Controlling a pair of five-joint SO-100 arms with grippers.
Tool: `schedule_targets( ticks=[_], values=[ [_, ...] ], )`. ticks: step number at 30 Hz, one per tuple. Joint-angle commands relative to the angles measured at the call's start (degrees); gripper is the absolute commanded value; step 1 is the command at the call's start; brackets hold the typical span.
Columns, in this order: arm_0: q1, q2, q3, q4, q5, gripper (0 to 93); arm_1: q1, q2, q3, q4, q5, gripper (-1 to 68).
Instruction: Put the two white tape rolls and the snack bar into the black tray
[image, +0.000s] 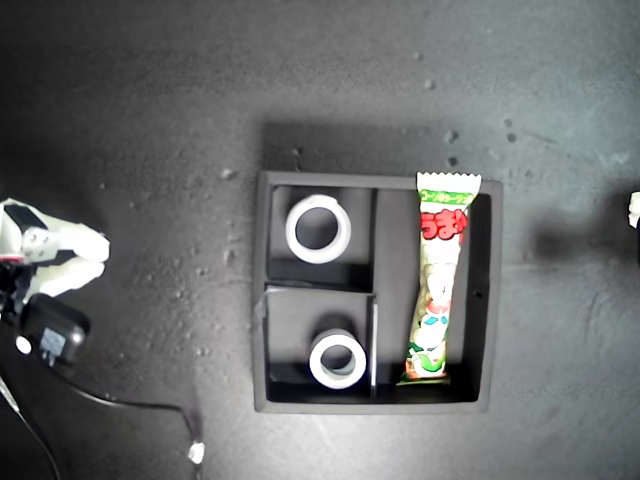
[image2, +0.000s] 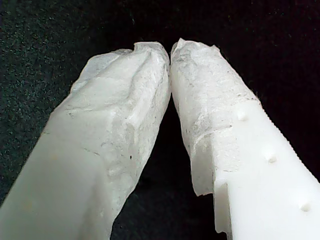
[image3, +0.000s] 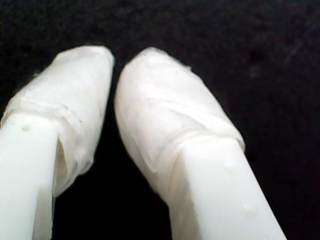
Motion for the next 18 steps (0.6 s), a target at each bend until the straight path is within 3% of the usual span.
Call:
schedule_targets(
  ticks=[1, 4, 18],
  values=[
    [-1.5, 2.5, 3.9, 3.0, 1.1, 1.6, -1.3, -0.4, 0.7, 1.0, -1.7, 0.0],
    [-1.9, 2.8, 3.9, 7.6, 4.9, 0.3, -1.3, -0.4, 0.7, 1.0, -1.2, 0.0],
    [-2.2, 2.8, 3.9, 8.3, 2.9, 0.3, -1.3, -0.4, 0.7, 1.0, -1.1, 0.0]
  ],
)
